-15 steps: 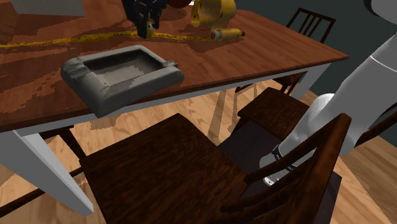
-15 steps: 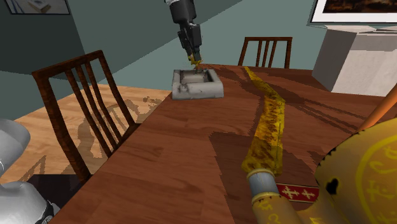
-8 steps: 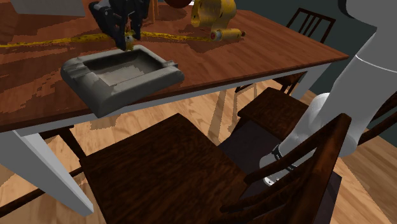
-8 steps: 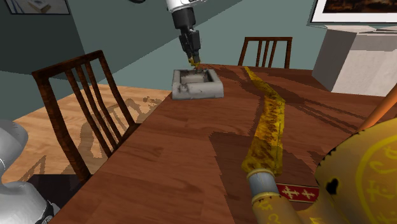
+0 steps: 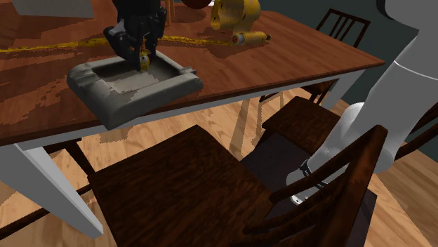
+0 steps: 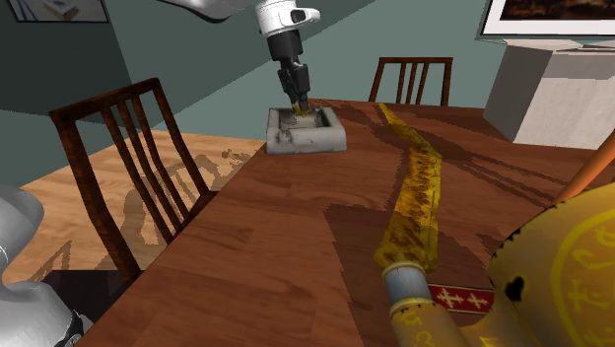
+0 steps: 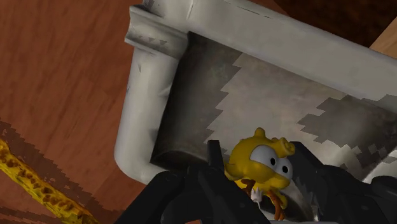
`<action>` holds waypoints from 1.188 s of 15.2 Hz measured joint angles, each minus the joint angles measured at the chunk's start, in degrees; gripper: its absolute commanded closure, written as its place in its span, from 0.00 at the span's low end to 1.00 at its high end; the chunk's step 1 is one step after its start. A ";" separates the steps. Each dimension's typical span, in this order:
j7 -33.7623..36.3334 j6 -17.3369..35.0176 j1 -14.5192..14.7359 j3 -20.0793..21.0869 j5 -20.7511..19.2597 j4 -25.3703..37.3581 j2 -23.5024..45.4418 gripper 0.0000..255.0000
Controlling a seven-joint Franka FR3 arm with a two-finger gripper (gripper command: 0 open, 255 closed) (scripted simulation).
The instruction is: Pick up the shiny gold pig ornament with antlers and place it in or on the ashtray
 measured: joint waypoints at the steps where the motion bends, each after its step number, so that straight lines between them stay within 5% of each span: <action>1: 0.00 0.05 0.00 -0.01 -0.02 -0.02 0.03 1.00; 4: 0.02 0.11 -0.01 -0.01 -0.04 -0.04 0.06 1.00; 5: 0.02 0.11 -0.01 -0.01 -0.04 -0.05 0.06 0.00; 11: 0.02 0.12 0.00 -0.01 -0.04 -0.04 0.06 0.00; 18: -0.13 -7.15 1.14 0.81 -0.29 7.55 0.69 0.00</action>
